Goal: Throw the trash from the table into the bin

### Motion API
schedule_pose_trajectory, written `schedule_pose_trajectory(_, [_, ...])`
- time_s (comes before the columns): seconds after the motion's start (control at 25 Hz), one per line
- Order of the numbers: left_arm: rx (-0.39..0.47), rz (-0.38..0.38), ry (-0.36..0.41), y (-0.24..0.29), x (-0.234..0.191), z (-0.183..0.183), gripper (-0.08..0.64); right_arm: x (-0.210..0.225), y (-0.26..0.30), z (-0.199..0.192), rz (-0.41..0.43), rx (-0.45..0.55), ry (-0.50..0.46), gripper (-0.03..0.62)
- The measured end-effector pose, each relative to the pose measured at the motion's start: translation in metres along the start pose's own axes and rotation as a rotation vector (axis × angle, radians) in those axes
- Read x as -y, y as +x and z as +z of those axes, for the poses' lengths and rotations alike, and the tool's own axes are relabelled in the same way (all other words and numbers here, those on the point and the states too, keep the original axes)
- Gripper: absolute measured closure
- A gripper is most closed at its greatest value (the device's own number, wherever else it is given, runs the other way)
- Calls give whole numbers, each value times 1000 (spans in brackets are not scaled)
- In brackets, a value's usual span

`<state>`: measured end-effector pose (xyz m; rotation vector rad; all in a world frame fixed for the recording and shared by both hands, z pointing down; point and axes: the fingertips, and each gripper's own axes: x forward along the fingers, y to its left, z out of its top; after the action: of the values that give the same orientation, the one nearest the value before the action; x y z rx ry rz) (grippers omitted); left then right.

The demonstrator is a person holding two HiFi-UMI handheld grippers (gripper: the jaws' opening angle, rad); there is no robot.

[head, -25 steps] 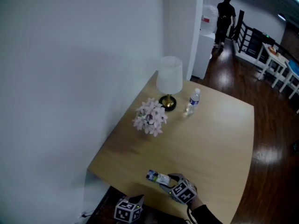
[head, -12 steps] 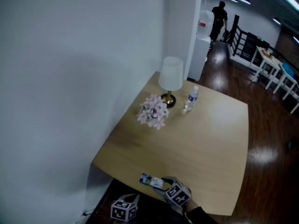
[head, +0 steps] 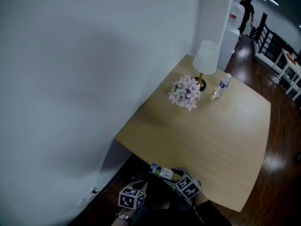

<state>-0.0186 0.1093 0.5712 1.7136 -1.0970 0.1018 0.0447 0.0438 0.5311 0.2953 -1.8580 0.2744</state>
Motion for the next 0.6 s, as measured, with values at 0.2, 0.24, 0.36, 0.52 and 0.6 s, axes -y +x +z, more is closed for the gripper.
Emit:
schedule_pose_trajectory(0.2, [9, 50, -84, -16, -33, -25, 557, -28, 31, 1, 62, -45, -43, 324])
schedule_pose_trajectory(0.24, [11, 63, -103, -20, -40, -32, 557, -36, 38, 1, 78, -57, -55, 324])
schedule_pose_trajectory(0.36, [16, 101, -163, -34, -60, -52, 557, -58, 58, -1, 126, -92, -89, 324])
schedule_pose_trajectory(0.52, [24, 147, -239, -53, -88, -82, 557, -87, 86, -5, 172, -129, -116, 324])
schedule_pose_trajectory(0.6, [25, 167, -267, -62, -101, -95, 557, -98, 99, -8, 186, -149, -123, 324])
